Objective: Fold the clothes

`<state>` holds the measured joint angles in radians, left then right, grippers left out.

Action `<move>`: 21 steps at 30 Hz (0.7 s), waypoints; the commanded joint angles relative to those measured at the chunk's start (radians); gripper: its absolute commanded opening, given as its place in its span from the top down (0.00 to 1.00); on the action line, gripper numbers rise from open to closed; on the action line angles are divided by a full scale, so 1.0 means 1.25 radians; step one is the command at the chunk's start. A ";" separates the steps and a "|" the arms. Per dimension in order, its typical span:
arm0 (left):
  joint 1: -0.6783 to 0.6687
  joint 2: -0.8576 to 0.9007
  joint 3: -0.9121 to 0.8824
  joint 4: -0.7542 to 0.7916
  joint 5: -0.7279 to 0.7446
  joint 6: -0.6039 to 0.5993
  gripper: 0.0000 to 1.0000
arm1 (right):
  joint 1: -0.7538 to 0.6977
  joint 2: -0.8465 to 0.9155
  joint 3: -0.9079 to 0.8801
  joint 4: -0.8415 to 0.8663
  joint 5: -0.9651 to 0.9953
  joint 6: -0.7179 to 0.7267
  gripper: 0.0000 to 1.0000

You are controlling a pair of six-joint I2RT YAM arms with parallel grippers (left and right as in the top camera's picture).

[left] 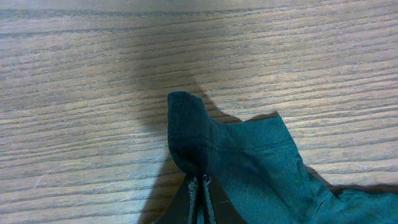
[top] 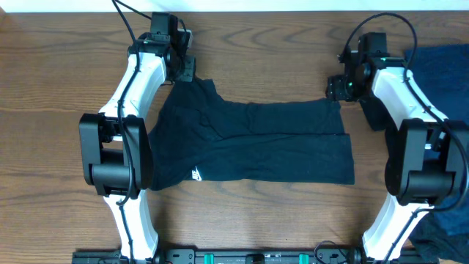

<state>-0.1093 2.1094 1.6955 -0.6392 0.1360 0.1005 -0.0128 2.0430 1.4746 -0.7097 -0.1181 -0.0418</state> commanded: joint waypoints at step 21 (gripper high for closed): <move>0.000 -0.004 0.002 -0.011 0.008 -0.013 0.94 | 0.026 0.084 0.012 0.041 0.015 -0.040 0.79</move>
<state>-0.1093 2.1094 1.6955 -0.6479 0.1360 0.1005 0.0109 2.1269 1.4765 -0.6571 -0.0986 -0.0895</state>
